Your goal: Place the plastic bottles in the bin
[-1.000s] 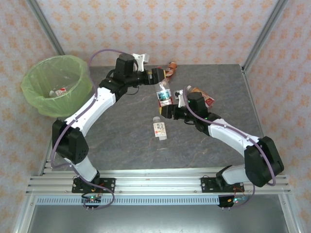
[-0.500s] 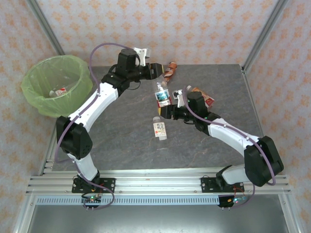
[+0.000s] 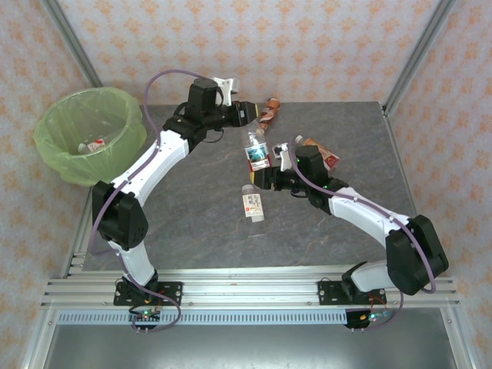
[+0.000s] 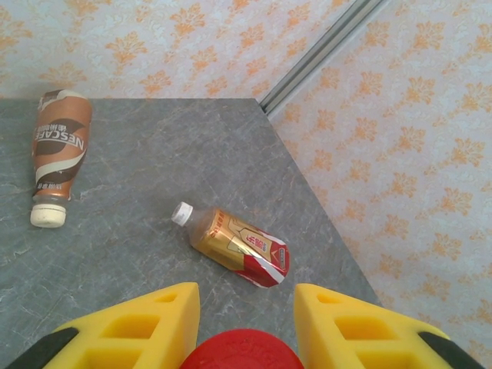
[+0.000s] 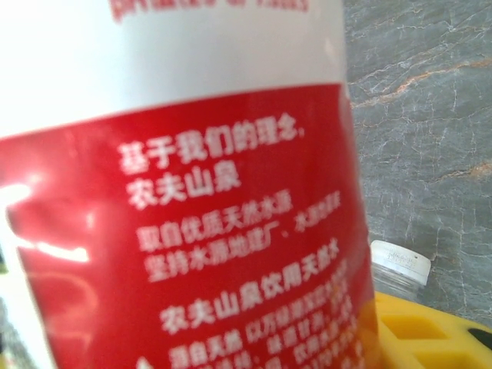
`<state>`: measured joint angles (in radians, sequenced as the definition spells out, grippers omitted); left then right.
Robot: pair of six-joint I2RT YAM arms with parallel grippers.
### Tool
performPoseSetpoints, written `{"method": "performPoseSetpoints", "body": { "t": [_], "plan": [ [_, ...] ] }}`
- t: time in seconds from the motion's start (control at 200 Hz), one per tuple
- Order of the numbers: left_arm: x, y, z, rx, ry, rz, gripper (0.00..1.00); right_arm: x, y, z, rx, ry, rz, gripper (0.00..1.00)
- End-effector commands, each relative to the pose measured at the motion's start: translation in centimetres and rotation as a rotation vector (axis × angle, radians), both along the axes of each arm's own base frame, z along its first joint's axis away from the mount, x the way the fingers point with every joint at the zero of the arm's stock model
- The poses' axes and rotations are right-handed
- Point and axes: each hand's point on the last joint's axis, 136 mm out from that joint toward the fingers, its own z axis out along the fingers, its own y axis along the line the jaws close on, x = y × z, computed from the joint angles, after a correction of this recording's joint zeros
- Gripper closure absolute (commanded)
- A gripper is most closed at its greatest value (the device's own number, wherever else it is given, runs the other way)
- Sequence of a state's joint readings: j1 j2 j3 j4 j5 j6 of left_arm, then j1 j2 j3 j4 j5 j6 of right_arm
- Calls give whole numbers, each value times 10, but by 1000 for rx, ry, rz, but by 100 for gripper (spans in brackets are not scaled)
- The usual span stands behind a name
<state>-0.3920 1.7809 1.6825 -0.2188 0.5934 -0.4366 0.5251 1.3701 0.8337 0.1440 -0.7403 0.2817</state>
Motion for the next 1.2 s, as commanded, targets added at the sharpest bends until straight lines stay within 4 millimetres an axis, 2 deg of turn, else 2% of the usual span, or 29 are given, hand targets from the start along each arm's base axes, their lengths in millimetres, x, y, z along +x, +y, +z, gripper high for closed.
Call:
{"method": "performPoseSetpoints", "body": {
  "t": [0.0, 0.08, 0.155, 0.31, 0.42, 0.55, 0.636, 0.896, 1.056, 1.196],
  "plan": [
    [-8, 7, 5, 45, -45, -1, 79, 5, 8, 30, 76, -92, 15, 61],
    [-8, 8, 7, 49, -48, 4, 88, 6, 8, 30, 85, -95, 6, 55],
    [-9, 8, 9, 46, -49, 6, 100, 7, 7, 30, 81, -102, -2, 46],
    [-6, 14, 8, 60, -45, 38, 100, 9, -2, 30, 58, -143, -50, 31],
    [-4, 17, 6, 74, -44, 59, 100, 14, -14, 28, 26, -168, -124, 16],
    [-2, 22, 5, 90, -44, 81, 100, 12, -20, 29, 12, -192, -143, 11],
    [-2, 23, 5, 93, -48, 87, 100, 11, -23, 28, 2, -201, -152, 1],
    [1, 33, 5, 106, -44, 122, 100, 17, -39, 27, -27, -242, -246, 1],
    [2, 45, 1, 137, -36, 169, 100, 31, -64, 22, -76, -252, -406, 1],
    [2, 63, -3, 185, -25, 237, 100, 42, -89, 12, -128, -242, -558, 1]
  ]
}}
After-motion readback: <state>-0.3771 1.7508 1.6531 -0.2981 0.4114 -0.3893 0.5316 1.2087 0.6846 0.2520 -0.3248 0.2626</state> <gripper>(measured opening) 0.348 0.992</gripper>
